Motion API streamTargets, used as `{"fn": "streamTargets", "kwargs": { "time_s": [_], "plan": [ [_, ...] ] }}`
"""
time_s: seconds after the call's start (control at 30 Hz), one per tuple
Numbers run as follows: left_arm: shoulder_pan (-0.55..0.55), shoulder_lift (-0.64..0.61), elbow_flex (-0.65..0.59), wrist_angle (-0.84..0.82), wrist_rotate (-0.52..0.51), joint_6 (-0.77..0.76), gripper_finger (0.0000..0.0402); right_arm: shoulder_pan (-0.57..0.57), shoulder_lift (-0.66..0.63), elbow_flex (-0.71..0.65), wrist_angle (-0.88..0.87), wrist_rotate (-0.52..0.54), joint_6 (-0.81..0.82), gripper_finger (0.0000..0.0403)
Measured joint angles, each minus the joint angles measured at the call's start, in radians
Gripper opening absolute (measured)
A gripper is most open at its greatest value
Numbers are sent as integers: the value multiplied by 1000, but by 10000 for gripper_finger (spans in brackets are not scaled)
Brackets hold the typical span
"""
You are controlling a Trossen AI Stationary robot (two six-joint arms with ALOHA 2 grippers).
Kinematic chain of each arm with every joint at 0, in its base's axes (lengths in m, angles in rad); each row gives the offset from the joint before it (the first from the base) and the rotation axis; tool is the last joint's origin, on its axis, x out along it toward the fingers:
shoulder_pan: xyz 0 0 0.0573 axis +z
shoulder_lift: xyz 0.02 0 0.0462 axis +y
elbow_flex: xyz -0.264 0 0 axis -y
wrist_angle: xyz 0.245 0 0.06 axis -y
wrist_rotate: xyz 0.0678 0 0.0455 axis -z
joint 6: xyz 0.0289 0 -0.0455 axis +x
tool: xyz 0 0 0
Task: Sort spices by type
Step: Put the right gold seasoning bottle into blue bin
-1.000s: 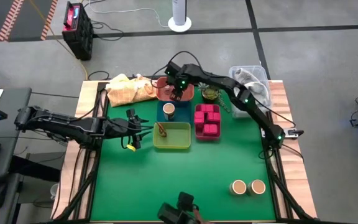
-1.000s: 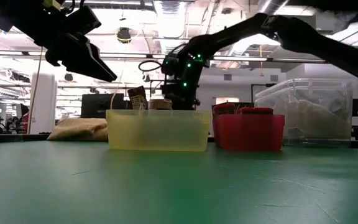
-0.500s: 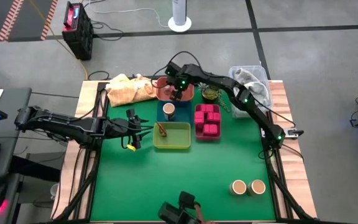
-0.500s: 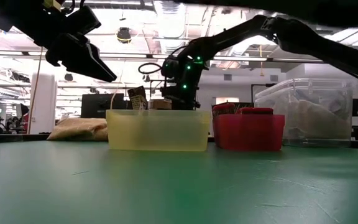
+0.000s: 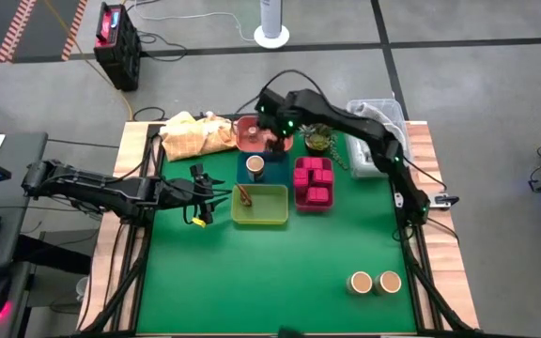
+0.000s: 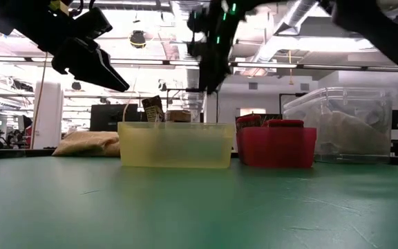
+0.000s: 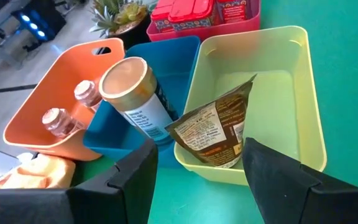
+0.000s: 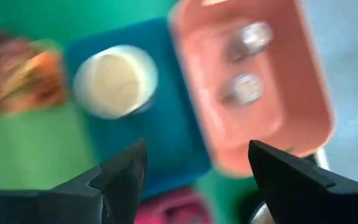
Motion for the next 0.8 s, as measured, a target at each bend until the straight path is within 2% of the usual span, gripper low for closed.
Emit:
{"fn": "streamTargets", "kwargs": {
  "time_s": [0.13, 0.33, 0.4, 0.57, 0.7, 0.8],
  "plan": [
    [0, 0, 0, -1, 0, 2, 224, 114, -71, 0, -123, 8, 46, 310],
    [-1, -20, 0, -19, 7, 1, 224, 324, -164, -59, -215, 157, 182, 311],
    [-2, -38, 0, -19, 18, -4, 224, 388, -203, -125, -212, 200, 244, 311],
    [-26, -84, 0, -15, 68, -28, 224, 521, -318, -370, -168, 229, 454, 311],
    [-46, -107, 0, -19, 70, -53, 224, 627, -427, -593, -62, 230, 642, 311],
    [-54, -109, 0, -23, 70, -67, 224, 718, -485, -711, 3, 203, 789, 311]
  ]
}}
